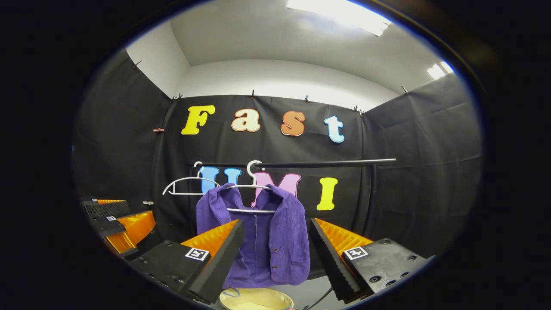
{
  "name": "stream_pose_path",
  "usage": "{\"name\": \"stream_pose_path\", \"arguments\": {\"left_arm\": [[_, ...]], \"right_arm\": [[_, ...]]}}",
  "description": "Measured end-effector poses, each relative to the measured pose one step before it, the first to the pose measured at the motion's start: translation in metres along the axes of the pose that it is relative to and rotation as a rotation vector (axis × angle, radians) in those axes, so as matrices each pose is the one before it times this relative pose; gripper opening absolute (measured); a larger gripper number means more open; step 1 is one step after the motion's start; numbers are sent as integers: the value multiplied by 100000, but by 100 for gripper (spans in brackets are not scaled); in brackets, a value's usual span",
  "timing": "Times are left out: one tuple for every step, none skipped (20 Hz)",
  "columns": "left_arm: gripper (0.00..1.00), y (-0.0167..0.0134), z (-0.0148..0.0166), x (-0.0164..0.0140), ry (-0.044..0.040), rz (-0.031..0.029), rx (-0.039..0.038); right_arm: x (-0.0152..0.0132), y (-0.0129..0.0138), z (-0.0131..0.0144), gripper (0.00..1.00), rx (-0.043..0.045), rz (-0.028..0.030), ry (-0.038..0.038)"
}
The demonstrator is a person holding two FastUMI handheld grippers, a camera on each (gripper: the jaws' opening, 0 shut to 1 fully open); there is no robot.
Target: Grasp the clothes on the hanger with both hands and then place them into the laundry hamper below.
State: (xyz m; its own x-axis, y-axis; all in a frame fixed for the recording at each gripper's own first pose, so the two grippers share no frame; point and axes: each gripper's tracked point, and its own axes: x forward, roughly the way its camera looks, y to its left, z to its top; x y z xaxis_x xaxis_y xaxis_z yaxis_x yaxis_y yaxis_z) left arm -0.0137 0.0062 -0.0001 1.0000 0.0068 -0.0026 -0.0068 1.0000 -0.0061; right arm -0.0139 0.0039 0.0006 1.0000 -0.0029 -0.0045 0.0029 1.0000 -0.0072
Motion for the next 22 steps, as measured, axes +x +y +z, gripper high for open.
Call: {"name": "stream_pose_path", "arguments": {"left_arm": [[95,-2,100,-19,-111,-31,-135],[95,-20,-67,29,-198,175,-27],[92,59,77,39,-121,122,-41],[95,-34,-77,107,-154,-174,-75],[95,-165,69,109,-250,-347,-85],[98,-132,-53,256,-188,-310,-135],[95,-229,1,343,86,-545,-300],[95,-378,-37,618,-347,-755,-224],[95,-417,90,716,-458,-868,-27],[95,-462,-115,935,-273,-814,-106],[95,-399,-103,1135,310,-907,-341],[95,-497,-514,1211,587,-556,-267],[95,-226,-419,1275,780,-24,163],[95,-286,-622,1410,639,190,222],[95,-404,-501,1420,544,-60,328],[95,-481,-595,1668,24,-98,416],[95,-353,-464,1664,280,206,669],[92,-75,-655,1515,378,848,600],[92,48,-519,1715,791,1532,438],[95,-95,-812,1601,776,1435,409],[95,22,-398,1506,391,1613,645],[92,-61,-568,1432,659,1522,897]], "right_arm": [[-54,-57,-56,98,-256,-165,128],[26,-20,5,97,-138,-73,8],[2,-3,25,97,-29,-91,62],[-16,39,20,97,-79,-19,-72],[31,-23,-45,97,-87,-13,-66],[144,96,-81,96,28,317,-12],[233,56,-154,97,-150,264,404],[459,4,-235,97,-272,260,539],[617,-223,-299,97,-204,32,365],[787,-226,-224,97,113,-11,238],[946,-347,-315,97,409,-205,280],[859,-281,-292,98,662,-320,125],[981,-528,-397,98,588,-620,120],[853,-399,-420,98,554,-361,125],[846,-267,-501,98,570,-85,74],[777,-182,-413,98,437,381,180],[794,-239,-721,98,15,630,712],[869,-94,-514,98,-324,977,480],[1015,-132,-498,98,-207,1217,41],[1168,-20,-424,98,357,1297,-35],[1184,-104,-574,98,704,937,145],[1324,0,-573,98,1379,1033,108]]}}
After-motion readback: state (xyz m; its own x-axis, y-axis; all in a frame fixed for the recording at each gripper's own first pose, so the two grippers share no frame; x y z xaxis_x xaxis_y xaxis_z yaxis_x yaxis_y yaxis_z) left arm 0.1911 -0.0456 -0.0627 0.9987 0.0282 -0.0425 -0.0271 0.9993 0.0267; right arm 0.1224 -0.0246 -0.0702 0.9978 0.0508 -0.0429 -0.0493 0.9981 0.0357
